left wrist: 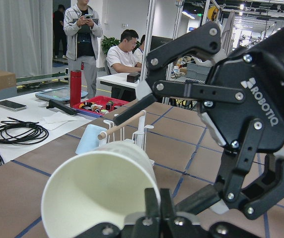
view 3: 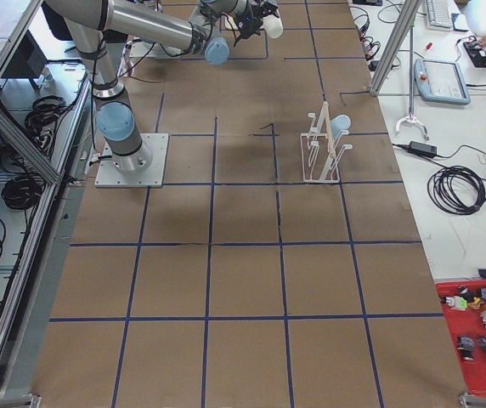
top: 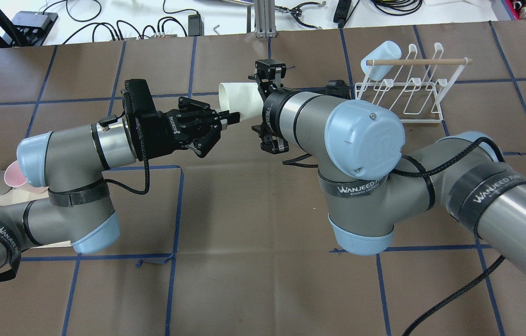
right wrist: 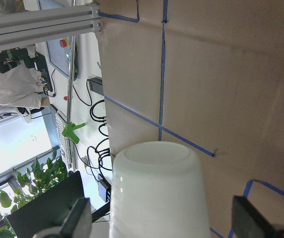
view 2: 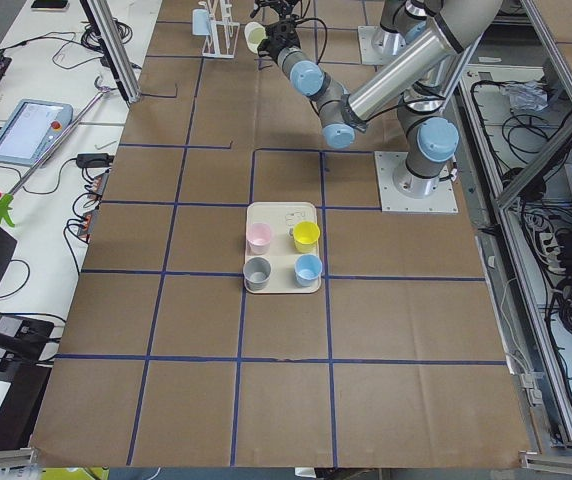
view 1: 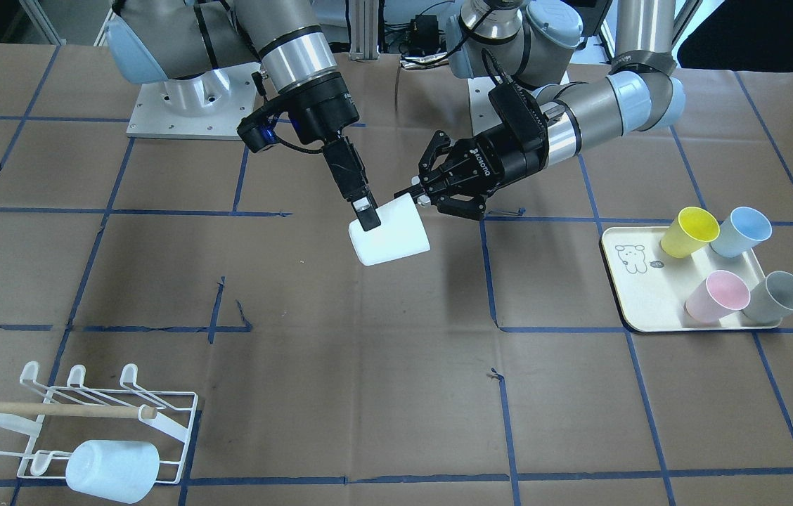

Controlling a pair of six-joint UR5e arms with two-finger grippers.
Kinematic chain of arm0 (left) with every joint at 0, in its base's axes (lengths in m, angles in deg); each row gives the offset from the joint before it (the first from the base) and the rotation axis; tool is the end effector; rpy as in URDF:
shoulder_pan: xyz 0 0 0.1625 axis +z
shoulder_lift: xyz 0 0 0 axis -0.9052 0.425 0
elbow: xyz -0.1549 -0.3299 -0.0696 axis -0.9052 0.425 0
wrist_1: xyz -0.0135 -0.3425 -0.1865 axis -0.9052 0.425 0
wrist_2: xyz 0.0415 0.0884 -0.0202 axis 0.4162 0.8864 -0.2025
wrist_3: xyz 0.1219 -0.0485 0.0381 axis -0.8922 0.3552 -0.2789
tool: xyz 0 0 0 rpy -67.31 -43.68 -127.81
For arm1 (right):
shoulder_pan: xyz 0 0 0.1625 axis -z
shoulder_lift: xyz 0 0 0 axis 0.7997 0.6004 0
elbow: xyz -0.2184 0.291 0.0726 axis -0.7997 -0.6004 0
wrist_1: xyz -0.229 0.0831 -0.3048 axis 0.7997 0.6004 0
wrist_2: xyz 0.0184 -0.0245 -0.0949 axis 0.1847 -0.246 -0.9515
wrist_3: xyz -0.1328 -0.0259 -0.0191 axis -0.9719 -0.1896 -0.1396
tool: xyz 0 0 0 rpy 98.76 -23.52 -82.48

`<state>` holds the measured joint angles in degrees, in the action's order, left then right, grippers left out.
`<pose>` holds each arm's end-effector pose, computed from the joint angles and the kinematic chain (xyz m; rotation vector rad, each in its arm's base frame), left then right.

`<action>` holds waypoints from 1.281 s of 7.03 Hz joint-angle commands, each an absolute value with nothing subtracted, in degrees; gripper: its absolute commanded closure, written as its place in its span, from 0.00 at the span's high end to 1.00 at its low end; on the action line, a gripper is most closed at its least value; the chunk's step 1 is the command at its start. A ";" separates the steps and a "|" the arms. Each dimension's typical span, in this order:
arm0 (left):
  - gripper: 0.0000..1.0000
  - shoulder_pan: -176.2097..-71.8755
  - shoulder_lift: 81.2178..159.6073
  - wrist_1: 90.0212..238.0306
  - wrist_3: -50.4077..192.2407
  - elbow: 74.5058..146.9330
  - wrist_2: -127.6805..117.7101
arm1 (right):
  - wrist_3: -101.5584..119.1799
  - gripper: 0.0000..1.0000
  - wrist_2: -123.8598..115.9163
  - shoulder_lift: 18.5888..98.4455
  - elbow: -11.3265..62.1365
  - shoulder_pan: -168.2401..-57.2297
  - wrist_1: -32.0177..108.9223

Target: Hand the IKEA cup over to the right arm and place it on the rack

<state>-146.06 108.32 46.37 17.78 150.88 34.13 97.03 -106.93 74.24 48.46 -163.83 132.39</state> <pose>-0.2005 -0.4278 0.2925 -1.0188 -1.7092 1.2468 0.3282 -0.4236 0.3373 1.4483 1.7486 -0.3100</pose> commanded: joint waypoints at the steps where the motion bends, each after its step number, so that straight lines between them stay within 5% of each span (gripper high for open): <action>1: 0.06 -146.06 108.29 46.34 17.78 150.88 34.13 | 96.99 1.00 -106.97 72.04 46.77 -163.85 132.39; 5: 0.06 -146.06 108.20 46.43 18.04 150.88 34.13 | 97.08 0.97 -106.98 71.33 46.67 -163.93 132.13; 7: 0.07 -146.06 108.20 46.43 17.95 150.88 34.13 | 96.46 0.63 -106.62 71.33 46.67 -163.93 132.13; 9: 0.07 -146.06 108.20 46.34 18.04 150.79 34.13 | 96.20 0.41 -106.54 71.41 46.58 -163.93 132.30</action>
<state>-146.06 108.20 46.36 18.01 150.83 34.12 96.37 -106.64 71.38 46.64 -163.92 132.20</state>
